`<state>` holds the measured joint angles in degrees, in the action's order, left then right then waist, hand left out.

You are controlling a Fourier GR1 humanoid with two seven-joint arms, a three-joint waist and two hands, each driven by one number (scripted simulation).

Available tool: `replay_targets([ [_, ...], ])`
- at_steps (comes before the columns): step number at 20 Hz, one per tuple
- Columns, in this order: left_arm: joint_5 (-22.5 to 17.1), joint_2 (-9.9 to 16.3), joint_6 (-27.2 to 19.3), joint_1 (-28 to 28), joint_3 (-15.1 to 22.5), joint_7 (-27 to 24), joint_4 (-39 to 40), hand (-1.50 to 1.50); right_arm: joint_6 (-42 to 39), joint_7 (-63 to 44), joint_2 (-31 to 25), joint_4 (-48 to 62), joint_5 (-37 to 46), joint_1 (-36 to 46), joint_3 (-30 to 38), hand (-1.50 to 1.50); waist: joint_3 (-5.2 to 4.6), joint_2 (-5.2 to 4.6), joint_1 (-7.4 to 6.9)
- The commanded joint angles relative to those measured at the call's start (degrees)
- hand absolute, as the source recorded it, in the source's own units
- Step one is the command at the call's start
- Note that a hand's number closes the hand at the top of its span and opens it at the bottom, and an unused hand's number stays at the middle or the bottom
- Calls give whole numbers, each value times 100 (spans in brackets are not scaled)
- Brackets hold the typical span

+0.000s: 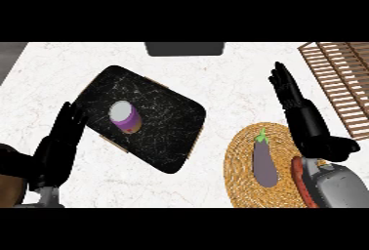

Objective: Pick the sweet potato from the placemat and place it in the tiered shelf

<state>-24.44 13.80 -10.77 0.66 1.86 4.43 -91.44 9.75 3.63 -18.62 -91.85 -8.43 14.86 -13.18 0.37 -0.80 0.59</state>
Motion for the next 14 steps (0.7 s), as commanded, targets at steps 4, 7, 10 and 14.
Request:
replay_targets([
  [4,835,850,271,239,-189,-261,615,0,389,-339,29,-334,408,-301,63,150,-42,87,-18],
  [7,809,1111,247,314,-278,49,579,0,1110,-843,-1188,657,1687,-961,596,150,-149,3,437],
  [10,775,1360,469,411,-386,83,720,0,2602,-614,-531,429,2388,-1366,717,150,-63,110,276],
  [14,911,1295,755,-25,-317,-122,1265,0,3078,-1024,477,-621,3116,-2382,-560,-150,-48,88,56],
])
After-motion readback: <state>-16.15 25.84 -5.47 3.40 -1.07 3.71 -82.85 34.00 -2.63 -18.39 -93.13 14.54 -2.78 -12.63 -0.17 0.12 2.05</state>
